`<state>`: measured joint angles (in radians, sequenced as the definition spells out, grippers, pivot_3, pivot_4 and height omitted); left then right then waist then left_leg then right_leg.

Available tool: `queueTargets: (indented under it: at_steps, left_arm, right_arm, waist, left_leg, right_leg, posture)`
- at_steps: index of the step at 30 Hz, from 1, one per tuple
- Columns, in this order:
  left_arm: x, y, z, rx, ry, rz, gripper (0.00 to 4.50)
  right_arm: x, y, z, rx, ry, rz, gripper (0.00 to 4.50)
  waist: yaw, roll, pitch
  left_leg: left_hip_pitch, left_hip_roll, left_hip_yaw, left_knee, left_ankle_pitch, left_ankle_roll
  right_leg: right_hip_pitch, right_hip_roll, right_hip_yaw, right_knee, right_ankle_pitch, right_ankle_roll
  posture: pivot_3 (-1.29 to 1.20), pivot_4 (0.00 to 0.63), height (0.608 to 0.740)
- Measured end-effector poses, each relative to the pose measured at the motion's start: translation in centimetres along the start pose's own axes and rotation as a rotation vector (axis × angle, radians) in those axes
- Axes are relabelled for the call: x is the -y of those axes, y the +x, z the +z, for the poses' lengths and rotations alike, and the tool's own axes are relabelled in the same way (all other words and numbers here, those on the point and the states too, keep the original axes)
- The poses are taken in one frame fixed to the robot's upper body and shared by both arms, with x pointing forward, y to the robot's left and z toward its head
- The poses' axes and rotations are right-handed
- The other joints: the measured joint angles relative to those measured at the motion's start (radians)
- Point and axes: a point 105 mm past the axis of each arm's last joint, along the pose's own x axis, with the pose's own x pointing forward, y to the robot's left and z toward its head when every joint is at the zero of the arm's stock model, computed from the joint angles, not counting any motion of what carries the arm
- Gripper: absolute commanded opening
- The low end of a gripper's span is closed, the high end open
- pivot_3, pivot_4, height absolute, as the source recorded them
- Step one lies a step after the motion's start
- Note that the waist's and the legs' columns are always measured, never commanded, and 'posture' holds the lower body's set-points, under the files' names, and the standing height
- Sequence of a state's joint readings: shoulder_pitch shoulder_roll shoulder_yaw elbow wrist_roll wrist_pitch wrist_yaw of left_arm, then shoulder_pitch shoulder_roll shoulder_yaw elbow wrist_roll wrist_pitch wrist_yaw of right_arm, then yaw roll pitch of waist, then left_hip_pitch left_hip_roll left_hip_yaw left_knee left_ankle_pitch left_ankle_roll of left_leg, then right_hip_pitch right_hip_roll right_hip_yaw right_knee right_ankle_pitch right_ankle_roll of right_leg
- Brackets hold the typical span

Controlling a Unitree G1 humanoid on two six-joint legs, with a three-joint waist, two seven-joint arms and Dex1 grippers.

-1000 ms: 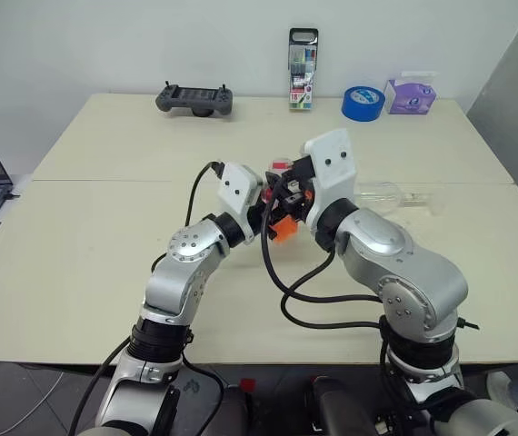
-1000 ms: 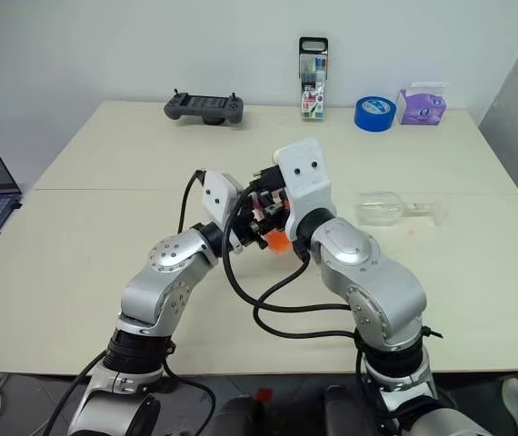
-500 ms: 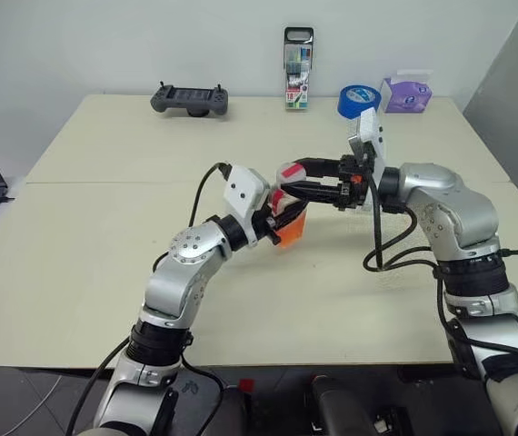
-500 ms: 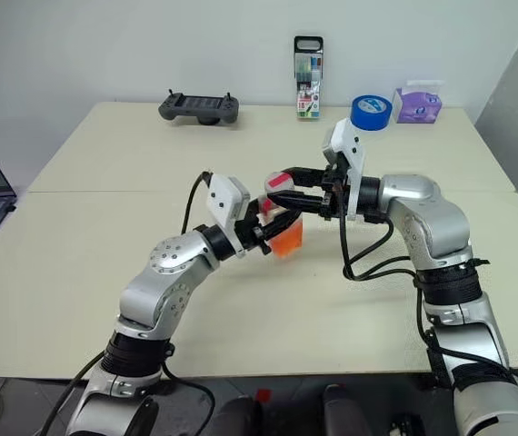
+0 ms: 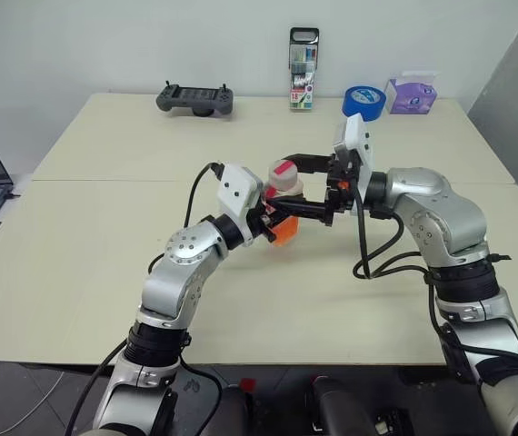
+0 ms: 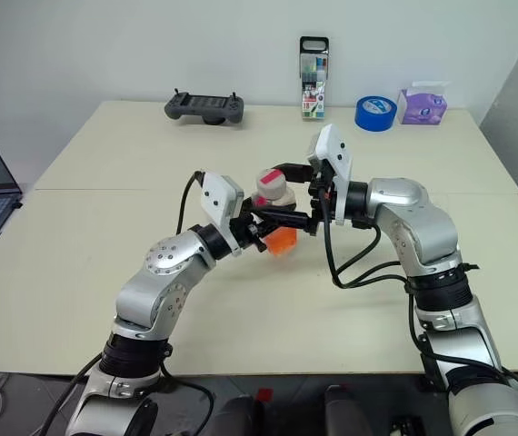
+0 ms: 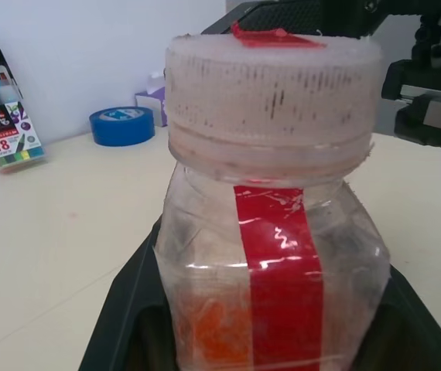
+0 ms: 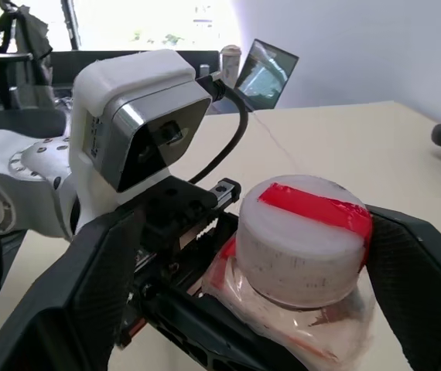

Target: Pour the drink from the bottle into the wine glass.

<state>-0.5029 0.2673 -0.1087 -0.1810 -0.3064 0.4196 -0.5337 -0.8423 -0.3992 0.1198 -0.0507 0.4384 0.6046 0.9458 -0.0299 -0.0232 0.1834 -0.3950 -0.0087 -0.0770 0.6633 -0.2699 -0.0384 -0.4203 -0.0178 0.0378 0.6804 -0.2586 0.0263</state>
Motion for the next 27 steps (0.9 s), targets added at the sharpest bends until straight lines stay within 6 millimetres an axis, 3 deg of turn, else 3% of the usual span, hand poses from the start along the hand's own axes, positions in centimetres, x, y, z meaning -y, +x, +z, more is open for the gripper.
queueTargets:
  at_steps: [11, 19, 27]
  left_arm:
    - [-0.2, 0.2, -0.6, -0.009, -0.014, 0.0, 1.77]
    - [-0.2, 0.2, -0.5, -0.002, -0.011, 0.001, 1.77]
    - [-0.1, 0.3, -0.5, 0.008, -0.018, 0.001, 1.77]
  right_arm:
    - [-1.7, 0.3, -0.3, -0.002, 0.064, -0.329, 4.3]
    - [-0.7, 0.8, 0.2, 0.016, 0.108, -0.621, 4.3]
    - [-1.5, 2.2, -0.4, -0.035, 0.079, -0.651, 4.3]
  waist:
    - [-0.001, 0.0, 0.0]
    - [0.0, 0.0, 0.0]
    - [-0.002, 0.0, 0.0]
  left_leg:
    - [-0.001, 0.0, -0.001, 0.0, 0.0, 0.0]
    - [-0.001, 0.0, -0.001, 0.0, 0.001, -0.001]
    - [-0.001, 0.0, -0.001, 0.0, 0.001, -0.001]
  right_leg:
    - [-0.001, 0.0, 0.0, 0.001, 0.0, 0.0]
    - [-0.001, 0.0, 0.0, 0.0, 0.0, 0.0]
    - [-0.001, 0.0, 0.0, 0.0, 0.0, 0.0]
  posture:
    - [0.0, 0.15, 0.74]
    - [0.0, 0.15, 0.74]
    - [0.0, 0.15, 0.74]
